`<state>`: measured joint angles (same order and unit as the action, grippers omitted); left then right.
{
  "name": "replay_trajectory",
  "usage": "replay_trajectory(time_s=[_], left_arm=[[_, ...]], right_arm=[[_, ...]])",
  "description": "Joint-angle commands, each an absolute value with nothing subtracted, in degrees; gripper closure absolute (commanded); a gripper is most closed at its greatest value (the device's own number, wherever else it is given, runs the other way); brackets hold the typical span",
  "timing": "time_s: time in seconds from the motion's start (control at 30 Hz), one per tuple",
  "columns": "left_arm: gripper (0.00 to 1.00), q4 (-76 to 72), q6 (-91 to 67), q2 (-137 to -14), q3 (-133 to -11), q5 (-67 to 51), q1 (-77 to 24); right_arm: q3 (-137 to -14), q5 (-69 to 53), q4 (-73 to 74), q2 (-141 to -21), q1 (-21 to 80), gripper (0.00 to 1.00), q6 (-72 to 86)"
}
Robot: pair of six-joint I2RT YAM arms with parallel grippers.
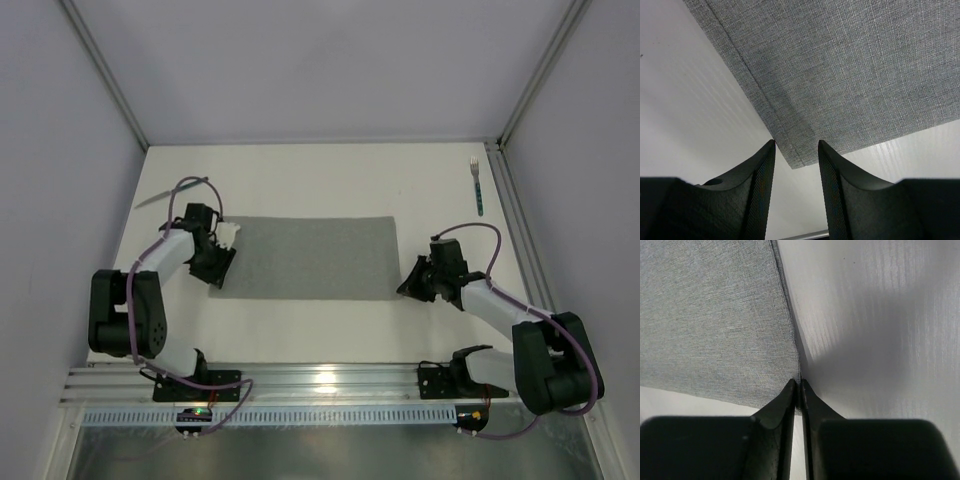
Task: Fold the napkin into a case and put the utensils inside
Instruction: Pick up the rectangle-folded napkin from the center of the board, then fold the rectangle-folded napkin at the center of the board.
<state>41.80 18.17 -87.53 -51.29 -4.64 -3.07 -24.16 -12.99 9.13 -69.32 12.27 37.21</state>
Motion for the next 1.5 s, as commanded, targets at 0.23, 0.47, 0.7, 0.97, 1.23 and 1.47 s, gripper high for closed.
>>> replay_trajectory(time_s=[0.23, 0.47, 0.7, 0.97, 1.23, 1.47], left_arm=[[0.57, 42.54, 18.02, -84.20, -53.17, -5.98, -2.11], [0.58, 41.84, 16.70, -87.80, -53.26, -5.80, -1.76], [0.65, 42.19, 17.22, -88.86, -52.30, -6.94, 2.79], [0.68, 42.01, 17.84, -91.31, -51.59, -11.51, 4.22], [0.76, 41.13, 18.11, -95.36, -51.94, -13.01, 5.10], [0.87, 41.40, 18.28, -95.54, -52.29, -14.15, 5.19]], right_arm=[[-31.10, -8.36, 18.71, -65.75, 9.49, 0.97, 31.47], [-52.69, 2.02, 26.36, -80.92, 26.52, 0.97, 26.46], [-80.91, 4.13, 34.44, -104.74, 44.72, 0.97, 23.74], [-110.70, 2.46, 36.83, -124.35, 56.50, 0.97, 23.20], [-119.35, -2.72, 29.28, -132.89, 60.12, 0.97, 25.31], [-119.09, -6.76, 22.51, -134.29, 61.34, 0.97, 24.17]])
